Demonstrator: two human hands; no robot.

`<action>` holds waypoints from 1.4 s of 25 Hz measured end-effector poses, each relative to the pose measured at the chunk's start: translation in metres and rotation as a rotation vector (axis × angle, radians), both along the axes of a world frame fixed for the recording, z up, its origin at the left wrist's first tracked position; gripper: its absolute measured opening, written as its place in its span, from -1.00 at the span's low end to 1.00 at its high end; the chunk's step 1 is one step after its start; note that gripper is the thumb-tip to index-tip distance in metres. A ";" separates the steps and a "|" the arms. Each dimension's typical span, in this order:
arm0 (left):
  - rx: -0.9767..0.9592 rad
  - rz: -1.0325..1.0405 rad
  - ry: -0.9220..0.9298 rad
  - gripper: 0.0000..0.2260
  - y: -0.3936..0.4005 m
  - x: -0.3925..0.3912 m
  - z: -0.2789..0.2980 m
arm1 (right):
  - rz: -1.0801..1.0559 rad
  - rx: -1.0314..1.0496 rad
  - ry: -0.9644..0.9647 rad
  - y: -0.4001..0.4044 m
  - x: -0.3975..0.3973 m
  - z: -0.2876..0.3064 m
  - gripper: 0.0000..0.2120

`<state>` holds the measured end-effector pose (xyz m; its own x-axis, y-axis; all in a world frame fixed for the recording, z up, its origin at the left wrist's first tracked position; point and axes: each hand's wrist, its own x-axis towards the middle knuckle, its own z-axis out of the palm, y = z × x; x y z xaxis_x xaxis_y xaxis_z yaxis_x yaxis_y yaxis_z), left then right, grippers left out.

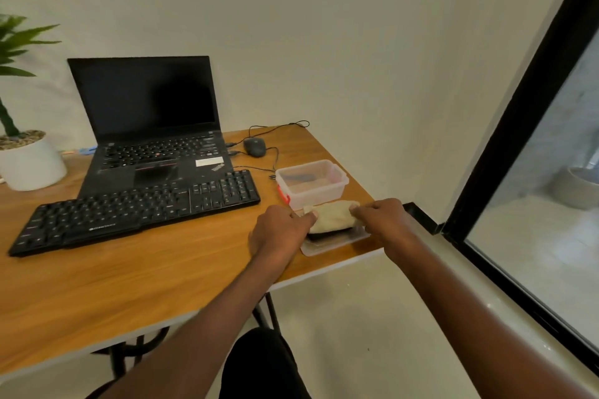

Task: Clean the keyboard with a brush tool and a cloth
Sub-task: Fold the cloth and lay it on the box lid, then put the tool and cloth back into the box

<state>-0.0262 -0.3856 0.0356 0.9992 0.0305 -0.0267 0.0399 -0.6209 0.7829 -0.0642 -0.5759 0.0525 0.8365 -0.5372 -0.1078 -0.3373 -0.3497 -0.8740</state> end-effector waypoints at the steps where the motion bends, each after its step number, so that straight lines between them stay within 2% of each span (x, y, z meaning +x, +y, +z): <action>1: 0.002 0.003 -0.037 -0.62 -0.001 -0.002 0.002 | -0.025 0.069 -0.007 0.000 0.001 0.002 -0.85; 5: -0.133 -0.033 -0.125 -0.76 -0.001 -0.006 0.010 | -0.070 0.198 -0.088 0.002 0.005 0.006 -0.95; 10: -0.447 -0.066 -0.218 -0.82 0.000 0.011 0.031 | -0.057 0.259 -0.301 0.002 0.020 0.028 -0.92; 12: -0.469 -0.049 -0.235 -0.84 0.000 0.032 0.041 | -0.041 0.265 -0.349 0.001 0.040 0.040 -0.88; 15: -0.371 0.018 -0.238 -0.82 0.000 0.069 0.047 | -0.037 0.222 -0.356 0.002 0.077 0.050 -0.88; 20: 0.082 0.066 -0.152 -0.74 -0.004 0.113 0.024 | 0.028 -0.213 -0.209 0.006 0.118 0.033 -0.87; 22: 0.192 0.055 -0.165 -0.76 -0.002 0.115 0.018 | 0.100 -0.376 -0.106 0.007 0.124 0.021 -0.91; 24: 0.215 0.044 -0.219 -0.79 0.002 0.106 0.015 | 0.088 -0.498 -0.108 0.009 0.124 0.015 -0.84; 27: 0.144 0.036 -0.353 -0.86 0.014 0.070 0.010 | 0.017 -0.510 -0.236 0.011 0.098 0.014 -0.87; 30: 0.198 -0.006 -0.389 -0.75 0.023 0.026 -0.002 | 0.114 -0.476 -0.101 0.010 0.053 0.010 -0.85; 33: 0.365 -0.109 -0.338 -0.72 0.021 -0.005 -0.011 | 0.366 -0.478 0.094 0.009 0.016 0.005 -0.59; 35: 0.436 -0.168 -0.335 -0.70 0.015 -0.014 -0.018 | 0.514 -0.440 0.079 0.010 0.005 0.007 -0.38</action>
<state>-0.0401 -0.3704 0.0175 0.9432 -0.1918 0.2714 -0.2929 -0.8656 0.4062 -0.0591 -0.5660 0.0591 0.9958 -0.0814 -0.0416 -0.0902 -0.7996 -0.5937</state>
